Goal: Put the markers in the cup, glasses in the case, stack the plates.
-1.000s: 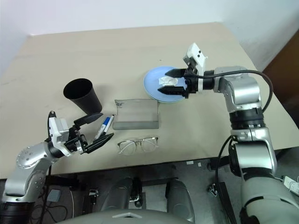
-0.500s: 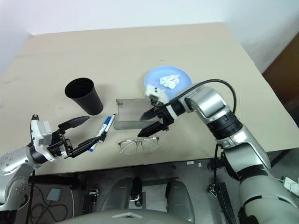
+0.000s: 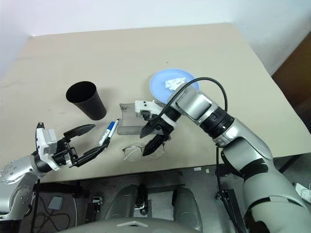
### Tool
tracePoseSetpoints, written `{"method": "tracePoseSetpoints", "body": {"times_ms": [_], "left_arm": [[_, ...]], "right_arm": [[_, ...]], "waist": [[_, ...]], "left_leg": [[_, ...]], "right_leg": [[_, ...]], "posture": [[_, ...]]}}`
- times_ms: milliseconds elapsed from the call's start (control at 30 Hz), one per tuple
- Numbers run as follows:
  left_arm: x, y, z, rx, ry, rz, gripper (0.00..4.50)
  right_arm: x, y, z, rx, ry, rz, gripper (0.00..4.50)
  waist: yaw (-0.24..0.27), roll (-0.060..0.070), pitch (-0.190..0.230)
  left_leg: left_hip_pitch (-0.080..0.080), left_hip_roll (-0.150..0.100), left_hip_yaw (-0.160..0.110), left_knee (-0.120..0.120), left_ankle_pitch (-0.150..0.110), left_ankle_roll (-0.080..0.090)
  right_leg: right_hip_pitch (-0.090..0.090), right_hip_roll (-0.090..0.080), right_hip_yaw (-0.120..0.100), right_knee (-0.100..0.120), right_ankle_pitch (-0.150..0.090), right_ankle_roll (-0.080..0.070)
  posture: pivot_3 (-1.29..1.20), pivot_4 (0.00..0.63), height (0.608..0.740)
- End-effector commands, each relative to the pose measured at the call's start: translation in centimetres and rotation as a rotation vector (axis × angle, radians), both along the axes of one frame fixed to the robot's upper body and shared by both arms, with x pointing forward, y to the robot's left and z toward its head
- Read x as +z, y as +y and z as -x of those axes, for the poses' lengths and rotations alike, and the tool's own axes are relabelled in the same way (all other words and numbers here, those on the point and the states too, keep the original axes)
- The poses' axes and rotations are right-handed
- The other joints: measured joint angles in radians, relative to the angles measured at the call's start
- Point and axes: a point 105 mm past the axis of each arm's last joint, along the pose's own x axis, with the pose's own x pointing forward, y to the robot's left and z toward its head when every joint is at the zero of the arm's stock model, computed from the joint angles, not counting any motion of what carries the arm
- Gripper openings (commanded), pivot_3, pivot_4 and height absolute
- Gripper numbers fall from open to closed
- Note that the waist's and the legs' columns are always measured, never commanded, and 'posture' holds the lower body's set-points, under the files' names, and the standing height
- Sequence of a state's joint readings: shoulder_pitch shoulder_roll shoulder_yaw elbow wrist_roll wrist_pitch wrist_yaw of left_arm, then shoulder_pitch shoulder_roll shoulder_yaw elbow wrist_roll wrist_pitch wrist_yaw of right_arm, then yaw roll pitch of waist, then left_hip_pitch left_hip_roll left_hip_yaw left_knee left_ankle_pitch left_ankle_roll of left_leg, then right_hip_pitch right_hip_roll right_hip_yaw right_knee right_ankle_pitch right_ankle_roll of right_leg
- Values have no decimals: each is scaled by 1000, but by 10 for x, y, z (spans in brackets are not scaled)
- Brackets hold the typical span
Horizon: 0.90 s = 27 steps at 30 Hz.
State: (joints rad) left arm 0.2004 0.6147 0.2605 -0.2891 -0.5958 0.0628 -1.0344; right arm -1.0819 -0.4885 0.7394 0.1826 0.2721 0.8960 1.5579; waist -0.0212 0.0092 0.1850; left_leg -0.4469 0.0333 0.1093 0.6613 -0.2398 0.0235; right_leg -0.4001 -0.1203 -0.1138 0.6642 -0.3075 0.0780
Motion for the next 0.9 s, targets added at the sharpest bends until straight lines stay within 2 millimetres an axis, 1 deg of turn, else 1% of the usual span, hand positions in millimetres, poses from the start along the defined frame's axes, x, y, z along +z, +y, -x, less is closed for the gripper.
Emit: {"method": "tracePoseSetpoints", "body": {"times_ms": [33, 200, 300, 500, 600, 667, 733, 767, 900], "left_arm": [[3, -1, 0, -6, -29, -7, 4500], [-2, -5, 2, -25, -15, -16, 4500], [0, -8, 1, -30, -17, -14, 4500], [7, -16, -2, -39, -28, -13, 4500], [12, -20, 0, -40, -34, -11, 4500], [15, -23, 1, -40, -35, -11, 4500], [16, -24, 2, -39, -34, -16, 4500], [17, -25, 2, -38, -34, -16, 4500], [20, -27, 2, -36, -36, -17, 4500]], "right_arm": [[1, 3, 0, 44, -42, 20, 4458], [-3, 4, 3, 76, -40, 42, 4458], [0, 5, 3, 85, -28, 55, 4458], [-2, 4, 2, 97, -32, 90, 4458], [-2, 5, 3, 103, -31, 95, 3848], [-3, 5, 3, 106, -32, 103, 3258], [-4, 5, 3, 108, -26, 113, 2465], [-5, 5, 4, 109, -22, 119, 2193], [-7, 8, 5, 108, -8, 132, 2193]], "waist": [[0, 0, 0], [0, 0, 0], [0, 0, 0], [0, 0, 0], [0, 0, 0], [0, 0, 0], [0, 0, 0], [0, 0, 0], [0, 0, 0]], "left_leg": [[0, 0, 0, 0, 0, 0], [0, 0, 0, 0, 0, 0], [0, 0, 0, 0, 0, 0], [0, 0, 0, 0, 0, 0], [-1, 0, 0, -1, 0, 0], [-1, 0, 0, -1, 0, 0], [-1, 0, 0, -1, 0, 0], [-1, 0, 0, -1, 0, 0], [-1, 0, 0, -1, 0, 0]], "right_leg": [[0, 0, 0, 0, 0, 0], [0, 0, 0, 0, 0, 0], [-1, 0, 0, 0, 0, 0], [-1, 0, 0, 0, 0, 0], [-1, 0, 0, 0, 0, 0], [-1, 0, 0, 0, 0, 0], [-1, 0, 0, 0, 0, 0], [-1, 0, 0, 0, 0, 0], [-2, 0, 0, 0, 0, 0]], "posture": [[0, 150, 719], [0, 150, 719], [0, 150, 719], [0, 150, 719], [0, 150, 719], [0, 150, 719], [0, 150, 719], [0, 150, 719], [0, 150, 719]]}}
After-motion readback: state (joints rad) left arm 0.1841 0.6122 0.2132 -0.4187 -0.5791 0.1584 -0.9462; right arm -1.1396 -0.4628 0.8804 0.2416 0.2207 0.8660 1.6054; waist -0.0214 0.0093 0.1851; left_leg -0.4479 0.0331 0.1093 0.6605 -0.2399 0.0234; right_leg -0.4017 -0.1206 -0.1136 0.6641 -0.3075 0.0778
